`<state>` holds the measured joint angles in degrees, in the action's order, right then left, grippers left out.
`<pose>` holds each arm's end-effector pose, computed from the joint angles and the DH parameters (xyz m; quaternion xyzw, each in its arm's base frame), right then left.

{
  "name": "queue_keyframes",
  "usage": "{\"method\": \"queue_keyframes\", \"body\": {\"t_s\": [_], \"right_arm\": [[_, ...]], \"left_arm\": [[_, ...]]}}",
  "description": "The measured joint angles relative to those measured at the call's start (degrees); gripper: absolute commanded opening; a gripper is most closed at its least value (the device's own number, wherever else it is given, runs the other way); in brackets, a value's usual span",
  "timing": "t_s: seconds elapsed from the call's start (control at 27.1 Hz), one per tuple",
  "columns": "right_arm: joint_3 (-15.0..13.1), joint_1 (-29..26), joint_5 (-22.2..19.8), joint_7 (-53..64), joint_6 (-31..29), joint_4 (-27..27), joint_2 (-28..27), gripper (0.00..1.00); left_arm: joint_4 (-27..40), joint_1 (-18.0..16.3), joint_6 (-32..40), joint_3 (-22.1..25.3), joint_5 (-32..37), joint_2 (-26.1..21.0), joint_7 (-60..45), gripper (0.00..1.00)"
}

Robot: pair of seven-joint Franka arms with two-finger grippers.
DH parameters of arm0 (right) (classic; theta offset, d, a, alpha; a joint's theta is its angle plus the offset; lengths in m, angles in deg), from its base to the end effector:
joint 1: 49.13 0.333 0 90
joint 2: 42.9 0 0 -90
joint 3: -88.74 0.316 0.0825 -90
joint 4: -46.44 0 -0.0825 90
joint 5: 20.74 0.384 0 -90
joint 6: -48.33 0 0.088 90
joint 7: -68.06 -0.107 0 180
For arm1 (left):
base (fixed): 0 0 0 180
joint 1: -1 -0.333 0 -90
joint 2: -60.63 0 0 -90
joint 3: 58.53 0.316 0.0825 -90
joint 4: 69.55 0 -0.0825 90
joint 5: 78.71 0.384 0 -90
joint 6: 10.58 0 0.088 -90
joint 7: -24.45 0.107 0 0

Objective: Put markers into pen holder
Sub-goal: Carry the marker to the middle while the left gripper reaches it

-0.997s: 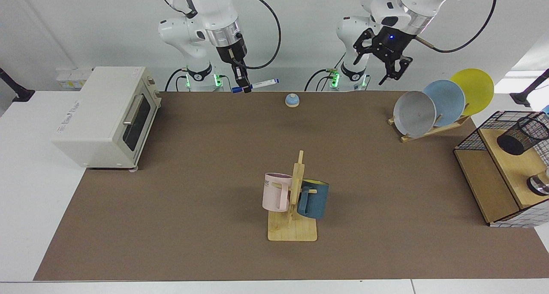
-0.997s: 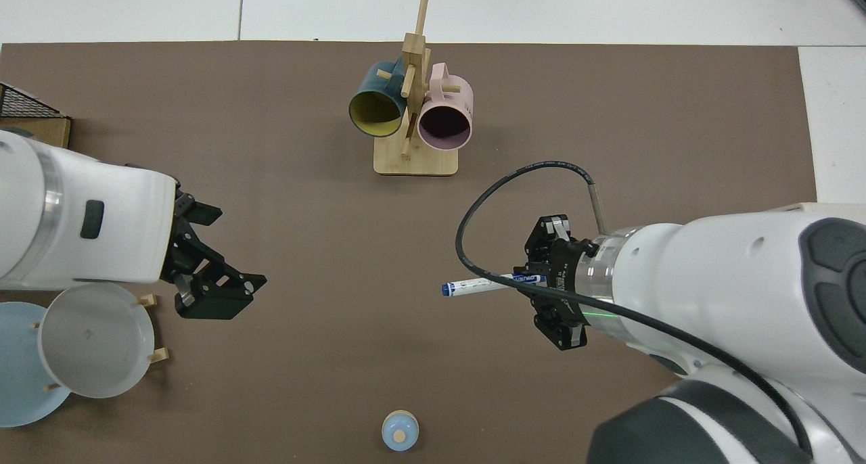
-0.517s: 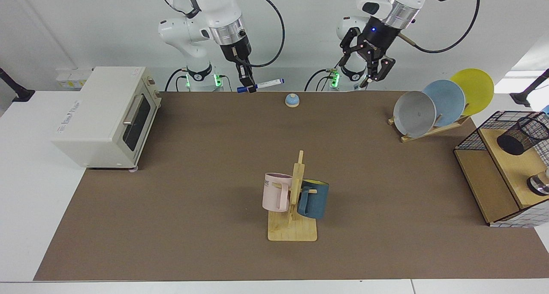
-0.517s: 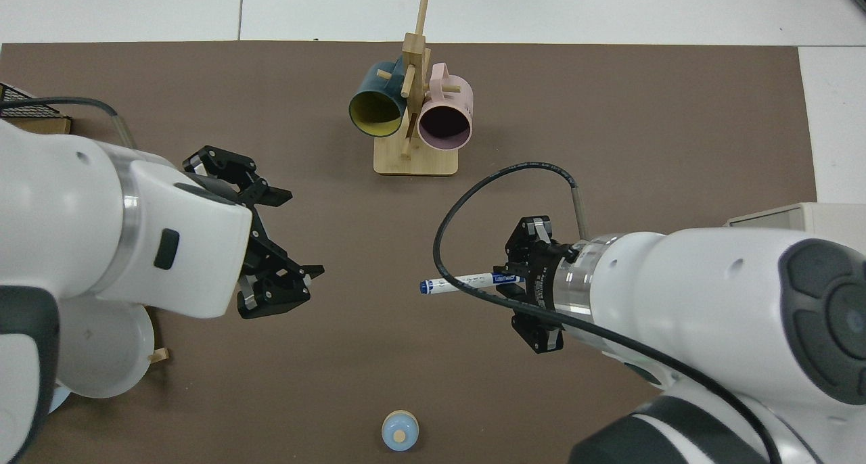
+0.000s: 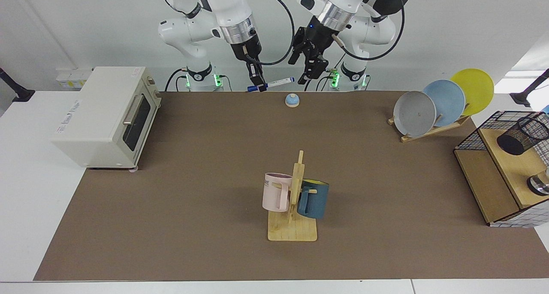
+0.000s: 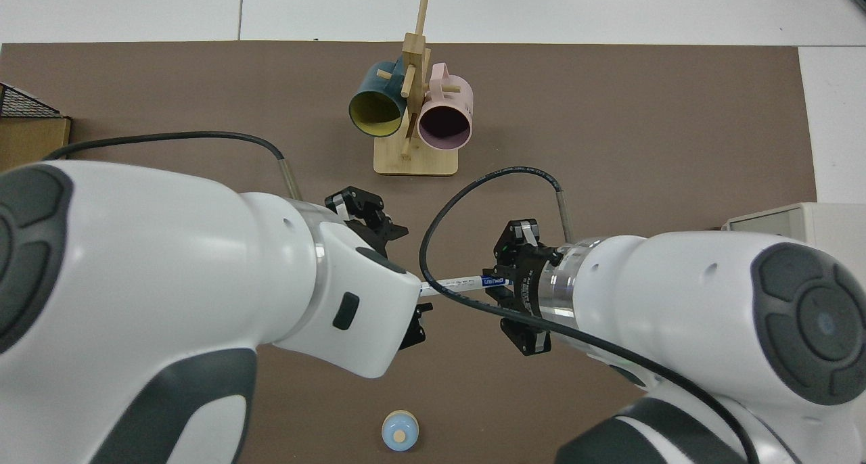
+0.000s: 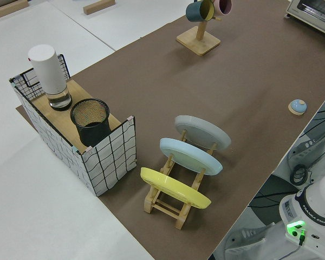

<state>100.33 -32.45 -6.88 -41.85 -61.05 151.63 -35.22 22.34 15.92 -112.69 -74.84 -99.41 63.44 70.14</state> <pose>0.4646 0.2765 0.6022 -0.7303 0.6675 0.0608 0.1322 0.4608 -0.3201 0.6609 0.7770 -0.5953 0.1316 0.1567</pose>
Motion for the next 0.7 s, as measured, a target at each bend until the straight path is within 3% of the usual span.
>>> {"method": "queue_keyframes", "body": {"t_s": [0.37,0.7], "right_arm": [[0.0,0.0,0.0,0.0,0.0,0.0,0.0,0.0],[0.0,0.0,0.0,0.0,0.0,0.0,0.0,0.0]], "left_arm": [[2.4,4.5,-5.5,-0.2,-0.1,-2.3,-1.0,0.79],[3.0,5.4,-6.8,-0.2,-0.1,-2.8,-1.2,0.75]]}}
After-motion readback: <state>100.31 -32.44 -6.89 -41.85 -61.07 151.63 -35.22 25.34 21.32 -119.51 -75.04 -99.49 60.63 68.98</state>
